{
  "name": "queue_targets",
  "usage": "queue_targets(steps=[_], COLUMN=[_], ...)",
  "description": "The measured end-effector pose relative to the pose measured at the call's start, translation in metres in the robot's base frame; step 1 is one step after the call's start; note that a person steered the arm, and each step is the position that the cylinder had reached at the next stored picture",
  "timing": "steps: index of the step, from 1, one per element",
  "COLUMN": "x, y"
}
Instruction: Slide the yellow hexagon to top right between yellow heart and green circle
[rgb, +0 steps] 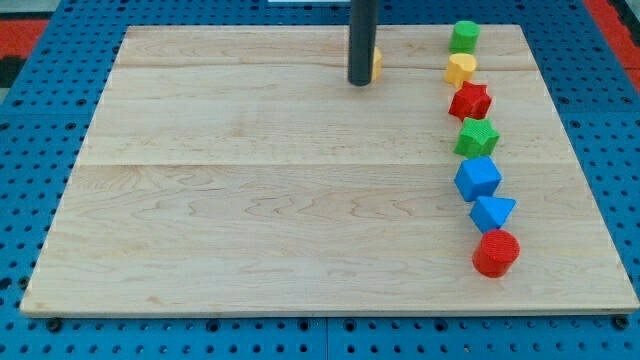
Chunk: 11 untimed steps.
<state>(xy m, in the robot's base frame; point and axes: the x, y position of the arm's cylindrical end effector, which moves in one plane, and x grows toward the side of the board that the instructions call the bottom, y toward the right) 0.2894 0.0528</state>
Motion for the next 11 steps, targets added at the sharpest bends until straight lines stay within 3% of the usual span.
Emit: queue_targets(steps=[2, 3, 4, 6, 8, 11], x=[-0.038, -0.056, -0.065, -0.054, -0.023, -0.03], y=[-0.002, -0.039, -0.001, 0.071, 0.02, 0.089])
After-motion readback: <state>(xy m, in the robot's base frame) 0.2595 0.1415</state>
